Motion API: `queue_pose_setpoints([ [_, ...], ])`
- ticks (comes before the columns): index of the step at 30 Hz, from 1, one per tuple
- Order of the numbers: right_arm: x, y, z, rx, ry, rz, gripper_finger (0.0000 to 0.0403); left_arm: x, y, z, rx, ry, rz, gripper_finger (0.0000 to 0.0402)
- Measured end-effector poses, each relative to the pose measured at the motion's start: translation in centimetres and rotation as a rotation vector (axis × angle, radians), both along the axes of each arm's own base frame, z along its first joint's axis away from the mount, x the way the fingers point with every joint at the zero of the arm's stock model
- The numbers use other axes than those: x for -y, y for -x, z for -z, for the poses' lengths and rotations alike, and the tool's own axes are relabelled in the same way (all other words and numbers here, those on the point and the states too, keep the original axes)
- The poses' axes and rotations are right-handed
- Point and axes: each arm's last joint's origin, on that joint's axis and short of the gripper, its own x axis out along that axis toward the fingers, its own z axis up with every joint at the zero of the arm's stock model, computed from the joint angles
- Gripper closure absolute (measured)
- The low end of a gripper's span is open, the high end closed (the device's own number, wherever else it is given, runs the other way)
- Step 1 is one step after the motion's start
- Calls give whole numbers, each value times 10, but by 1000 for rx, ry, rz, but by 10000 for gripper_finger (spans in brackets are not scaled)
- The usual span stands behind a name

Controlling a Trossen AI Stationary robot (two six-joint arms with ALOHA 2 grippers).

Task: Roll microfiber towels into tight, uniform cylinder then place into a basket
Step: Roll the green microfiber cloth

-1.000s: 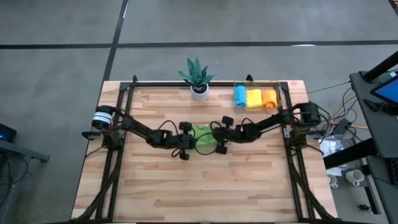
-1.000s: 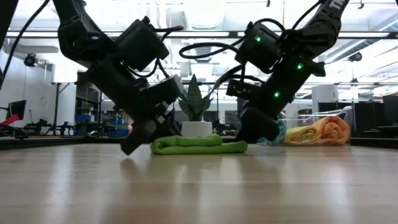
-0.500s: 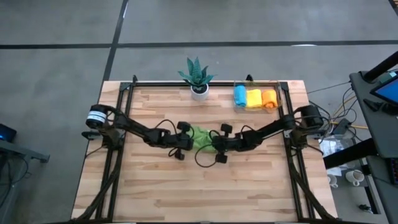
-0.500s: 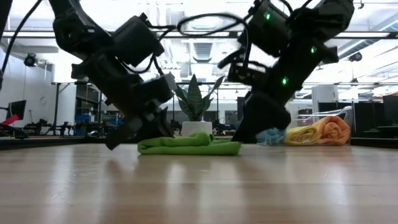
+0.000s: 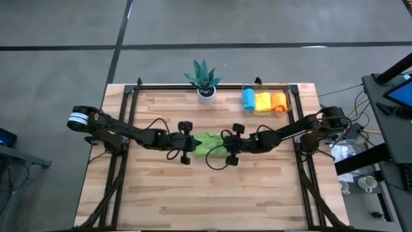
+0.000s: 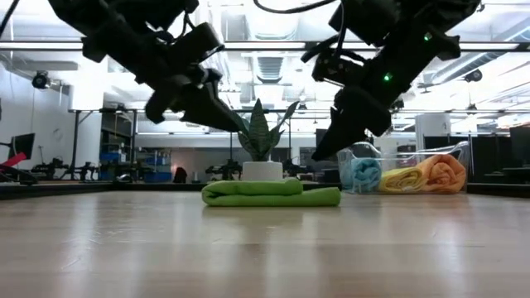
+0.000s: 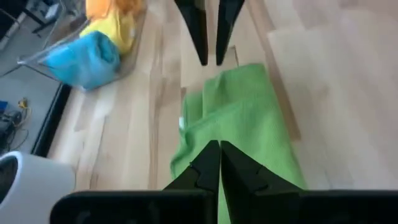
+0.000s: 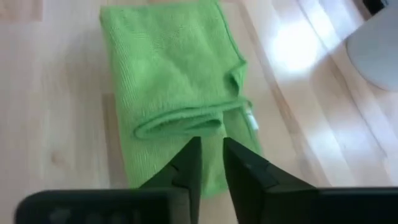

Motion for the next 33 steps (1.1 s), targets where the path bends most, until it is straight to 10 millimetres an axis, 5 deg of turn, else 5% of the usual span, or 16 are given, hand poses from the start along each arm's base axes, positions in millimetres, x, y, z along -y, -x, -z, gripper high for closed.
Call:
queue_pose_setpoints([
  [10,0,3,16,-38,-38,40,249,-1,5,5,-61,15,-24,402],
  [17,-3,1,16,-39,-115,-42,227,-7,1,20,-99,-33,-129,402],
  [23,-13,-12,23,68,-229,-144,268,-30,-7,41,-195,-60,-153,402],
  [30,-19,-27,43,57,-257,-191,383,-54,-16,46,-190,-38,-145,402],
  [33,-19,-29,50,38,-267,-184,389,-62,-16,45,-181,-40,-167,402],
])
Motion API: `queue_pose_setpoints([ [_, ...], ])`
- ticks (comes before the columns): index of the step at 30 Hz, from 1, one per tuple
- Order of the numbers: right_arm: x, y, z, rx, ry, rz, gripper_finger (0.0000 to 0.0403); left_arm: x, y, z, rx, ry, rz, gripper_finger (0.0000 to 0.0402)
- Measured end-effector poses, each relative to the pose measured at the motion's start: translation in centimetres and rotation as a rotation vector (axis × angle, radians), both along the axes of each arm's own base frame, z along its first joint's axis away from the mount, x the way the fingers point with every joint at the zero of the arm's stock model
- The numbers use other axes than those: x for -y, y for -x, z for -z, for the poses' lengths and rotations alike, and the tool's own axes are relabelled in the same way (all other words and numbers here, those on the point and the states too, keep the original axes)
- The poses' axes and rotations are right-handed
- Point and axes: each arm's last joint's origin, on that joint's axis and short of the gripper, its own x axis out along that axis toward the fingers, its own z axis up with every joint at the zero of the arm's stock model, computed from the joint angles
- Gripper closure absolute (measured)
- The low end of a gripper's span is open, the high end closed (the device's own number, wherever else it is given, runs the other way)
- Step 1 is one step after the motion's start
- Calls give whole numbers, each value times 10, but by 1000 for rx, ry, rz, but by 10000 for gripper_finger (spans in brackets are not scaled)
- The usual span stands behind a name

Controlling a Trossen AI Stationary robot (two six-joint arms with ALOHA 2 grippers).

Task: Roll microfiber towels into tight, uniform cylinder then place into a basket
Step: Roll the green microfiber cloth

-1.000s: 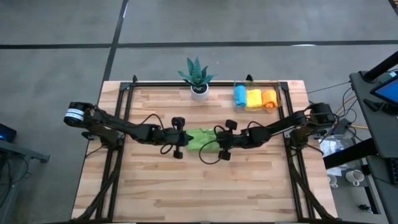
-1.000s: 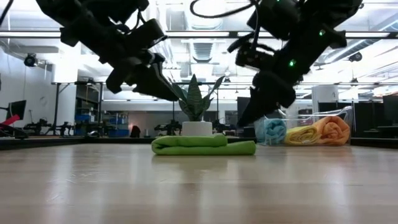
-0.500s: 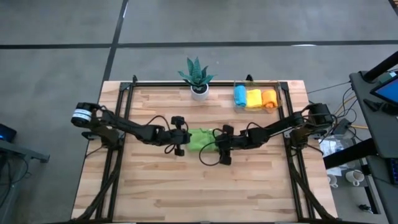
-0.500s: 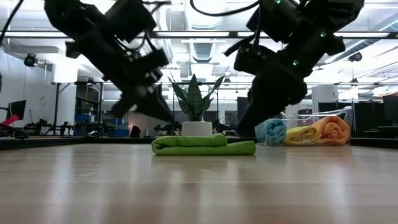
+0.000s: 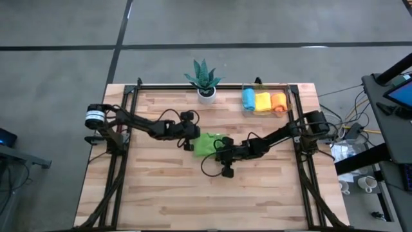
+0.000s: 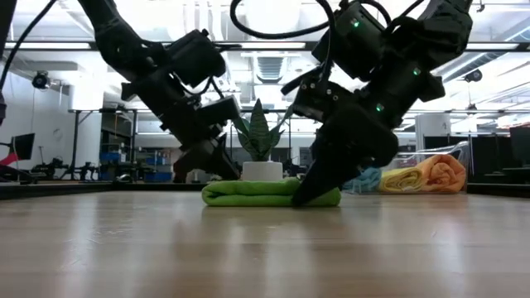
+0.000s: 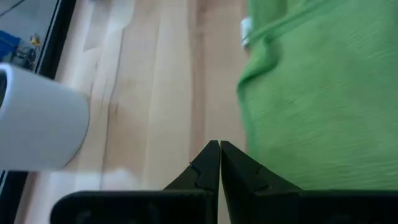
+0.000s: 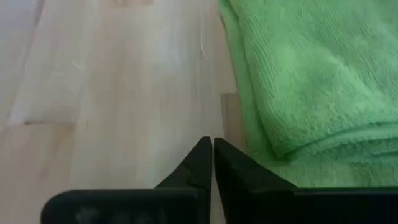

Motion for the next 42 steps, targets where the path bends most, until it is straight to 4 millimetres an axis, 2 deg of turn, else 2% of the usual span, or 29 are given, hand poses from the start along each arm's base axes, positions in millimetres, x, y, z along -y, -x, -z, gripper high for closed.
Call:
queue_pose_setpoints([
  [7,3,5,0,-62,52,38,394,-5,3,11,-39,24,-23,402],
  [13,16,11,-2,-128,145,86,394,3,-2,34,-42,215,-27,402],
  [18,35,12,-3,-149,236,120,394,27,-5,49,-56,297,-34,401],
  [22,55,12,-3,-165,294,153,394,54,-7,48,-15,372,-12,401],
  [29,85,3,-12,-149,336,210,394,100,-14,37,160,533,99,401],
  [34,90,-1,-29,-180,368,194,394,119,-16,30,194,580,162,402],
  [38,85,12,-52,-217,364,210,394,120,-8,3,217,524,130,402],
  [42,63,29,-63,-169,252,155,394,104,10,-37,280,290,28,402],
])
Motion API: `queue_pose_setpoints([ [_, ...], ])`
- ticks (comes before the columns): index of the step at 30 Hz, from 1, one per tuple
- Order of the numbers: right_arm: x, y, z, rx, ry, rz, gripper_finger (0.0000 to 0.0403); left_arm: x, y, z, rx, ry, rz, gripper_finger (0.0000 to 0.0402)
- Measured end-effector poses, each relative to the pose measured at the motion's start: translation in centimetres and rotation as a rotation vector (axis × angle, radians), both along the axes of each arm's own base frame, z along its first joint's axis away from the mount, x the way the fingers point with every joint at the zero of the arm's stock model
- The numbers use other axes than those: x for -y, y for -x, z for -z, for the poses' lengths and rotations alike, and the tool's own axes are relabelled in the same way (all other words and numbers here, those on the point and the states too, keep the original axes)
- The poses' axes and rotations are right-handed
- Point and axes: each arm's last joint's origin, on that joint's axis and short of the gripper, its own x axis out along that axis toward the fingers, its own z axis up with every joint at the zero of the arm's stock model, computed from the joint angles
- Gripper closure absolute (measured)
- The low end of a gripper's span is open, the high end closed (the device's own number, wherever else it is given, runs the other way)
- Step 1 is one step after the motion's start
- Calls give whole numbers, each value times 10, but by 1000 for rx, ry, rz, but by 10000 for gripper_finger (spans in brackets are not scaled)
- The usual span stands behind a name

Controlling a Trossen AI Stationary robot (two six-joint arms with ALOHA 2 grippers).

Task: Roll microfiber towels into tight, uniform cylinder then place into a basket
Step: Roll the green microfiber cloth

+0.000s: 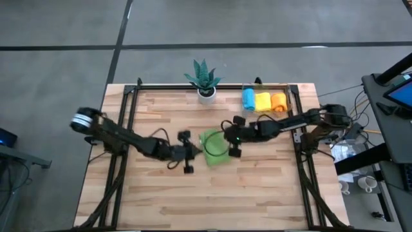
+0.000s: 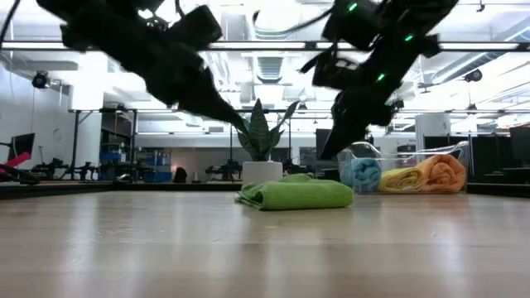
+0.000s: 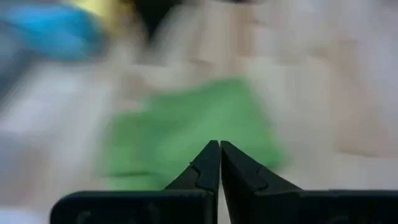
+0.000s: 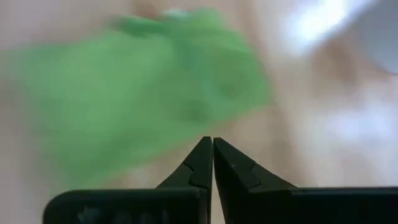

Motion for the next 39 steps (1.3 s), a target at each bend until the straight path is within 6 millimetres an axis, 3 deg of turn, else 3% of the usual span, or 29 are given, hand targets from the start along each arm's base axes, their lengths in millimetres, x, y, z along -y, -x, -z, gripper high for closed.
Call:
queue_pose_setpoints([
  [4,-28,9,1,125,-162,-125,394,-28,9,-28,59,-109,-80,402],
  [7,-48,9,7,244,-225,-225,394,-55,5,-36,77,-88,-93,402],
  [11,-65,3,18,327,-260,-282,394,-94,-4,-21,17,-38,-106,402],
  [15,-74,-6,33,351,-285,-285,394,-118,-18,2,-16,-53,-59,402],
  [19,-77,-13,57,337,-330,-237,394,-128,-39,19,1,-120,66,402],
  [23,-78,-20,74,325,-363,-193,394,-136,-62,33,-24,-163,86,402],
  [30,-80,-26,82,292,-381,-166,394,-146,-88,58,-74,-159,81,402],
  [39,-75,-7,70,194,-326,-123,394,-137,-60,70,-200,-26,25,402],
])
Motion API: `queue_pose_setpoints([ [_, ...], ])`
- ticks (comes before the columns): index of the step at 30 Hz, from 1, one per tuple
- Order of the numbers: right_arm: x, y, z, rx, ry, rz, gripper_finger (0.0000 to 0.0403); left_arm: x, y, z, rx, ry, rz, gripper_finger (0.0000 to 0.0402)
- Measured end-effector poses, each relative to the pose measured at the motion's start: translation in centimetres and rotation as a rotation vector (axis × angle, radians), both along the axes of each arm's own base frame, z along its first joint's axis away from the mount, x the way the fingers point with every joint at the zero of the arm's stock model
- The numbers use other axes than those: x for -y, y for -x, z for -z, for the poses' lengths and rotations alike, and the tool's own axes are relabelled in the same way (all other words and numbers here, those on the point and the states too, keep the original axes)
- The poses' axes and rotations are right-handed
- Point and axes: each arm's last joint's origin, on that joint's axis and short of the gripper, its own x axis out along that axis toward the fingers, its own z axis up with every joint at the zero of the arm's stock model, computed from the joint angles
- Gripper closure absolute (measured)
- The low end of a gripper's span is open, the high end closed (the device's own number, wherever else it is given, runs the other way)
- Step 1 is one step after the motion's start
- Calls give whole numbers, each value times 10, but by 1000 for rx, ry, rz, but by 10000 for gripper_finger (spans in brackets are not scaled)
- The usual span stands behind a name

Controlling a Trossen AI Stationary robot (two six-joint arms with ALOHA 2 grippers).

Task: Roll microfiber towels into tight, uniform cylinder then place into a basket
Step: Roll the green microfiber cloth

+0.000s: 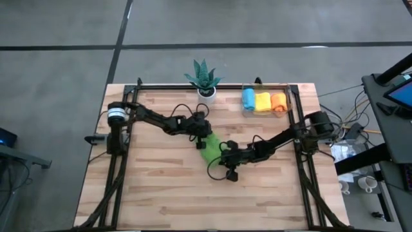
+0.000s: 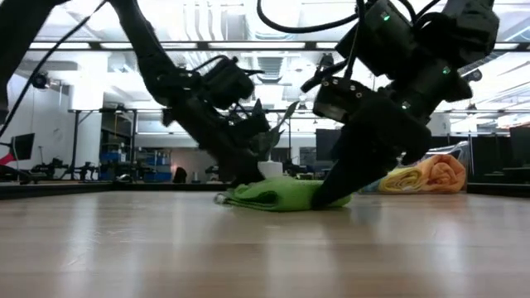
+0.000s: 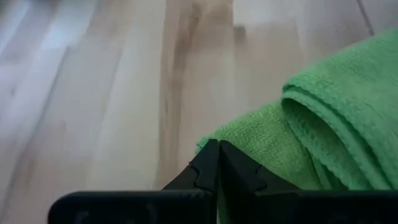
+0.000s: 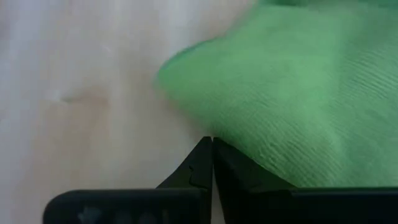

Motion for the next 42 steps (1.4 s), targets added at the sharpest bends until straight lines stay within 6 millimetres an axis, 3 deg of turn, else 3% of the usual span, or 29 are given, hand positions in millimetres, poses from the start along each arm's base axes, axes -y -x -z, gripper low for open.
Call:
queue_pose_setpoints([
  [8,13,9,-5,-31,147,120,394,25,27,0,3,210,-142,402],
  [15,32,10,-6,-50,248,191,394,53,27,0,43,358,-200,402],
  [20,43,14,-9,-89,278,218,394,67,24,-1,86,336,-239,402],
  [25,43,25,-22,-141,282,216,394,66,27,-3,91,248,-302,402],
  [29,45,35,-32,-148,260,246,394,57,36,-15,59,102,-387,401],
  [34,46,45,-36,-110,217,287,394,51,48,-48,108,-76,-529,401],
  [39,46,48,-28,15,166,304,394,56,40,-71,258,-13,-364,402],
  [42,46,47,-22,117,145,304,394,59,28,-75,353,37,-254,402],
])
